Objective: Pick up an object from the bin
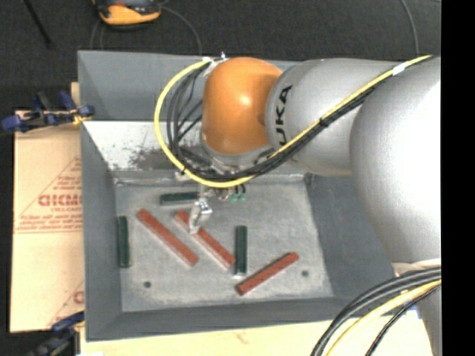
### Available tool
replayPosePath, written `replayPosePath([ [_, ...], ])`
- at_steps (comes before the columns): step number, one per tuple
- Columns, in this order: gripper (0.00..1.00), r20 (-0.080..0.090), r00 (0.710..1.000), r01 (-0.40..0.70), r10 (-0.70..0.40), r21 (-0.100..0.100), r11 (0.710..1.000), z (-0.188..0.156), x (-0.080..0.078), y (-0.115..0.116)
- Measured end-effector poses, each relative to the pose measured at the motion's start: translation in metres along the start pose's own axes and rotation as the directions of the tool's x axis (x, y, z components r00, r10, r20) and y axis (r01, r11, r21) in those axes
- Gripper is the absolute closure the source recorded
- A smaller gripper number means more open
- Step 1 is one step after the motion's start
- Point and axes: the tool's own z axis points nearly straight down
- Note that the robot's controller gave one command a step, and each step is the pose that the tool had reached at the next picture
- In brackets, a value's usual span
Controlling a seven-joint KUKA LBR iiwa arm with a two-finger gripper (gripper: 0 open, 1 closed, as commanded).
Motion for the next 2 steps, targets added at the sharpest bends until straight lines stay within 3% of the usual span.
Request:
replayPosePath([
  [1,1.00,0.012,0.991,-0.134,0.134,-0.009,0.991,0.0643,-0.0365,-0.0143],
  [2,1.00,0.012,0.991,-0.134,0.134,-0.009,0.991,0.0643,-0.0365,-0.0143],
])
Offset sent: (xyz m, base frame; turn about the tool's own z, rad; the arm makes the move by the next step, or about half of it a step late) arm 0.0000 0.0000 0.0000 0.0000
